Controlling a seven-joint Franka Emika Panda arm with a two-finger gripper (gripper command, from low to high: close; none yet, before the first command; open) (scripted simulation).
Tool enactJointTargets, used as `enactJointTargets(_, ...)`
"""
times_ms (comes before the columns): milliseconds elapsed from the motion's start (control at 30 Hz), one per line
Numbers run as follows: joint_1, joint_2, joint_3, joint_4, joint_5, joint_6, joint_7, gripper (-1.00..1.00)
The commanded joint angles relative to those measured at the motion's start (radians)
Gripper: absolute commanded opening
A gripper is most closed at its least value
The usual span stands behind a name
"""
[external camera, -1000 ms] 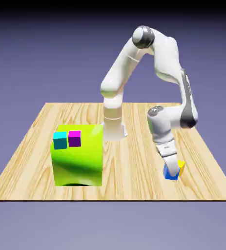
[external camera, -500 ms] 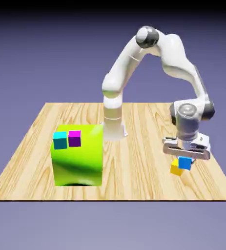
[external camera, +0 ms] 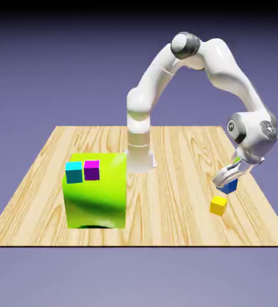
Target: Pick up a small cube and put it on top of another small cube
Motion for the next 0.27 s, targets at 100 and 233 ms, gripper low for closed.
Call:
enactJointTargets(100,-0.100,-0.006,0.145,-0.067,0.000,0.133,0.009,-1.00)
enactJointTargets(233,-0.082,-0.005,0.119,-0.055,0.001,0.109,0.008,1.00)
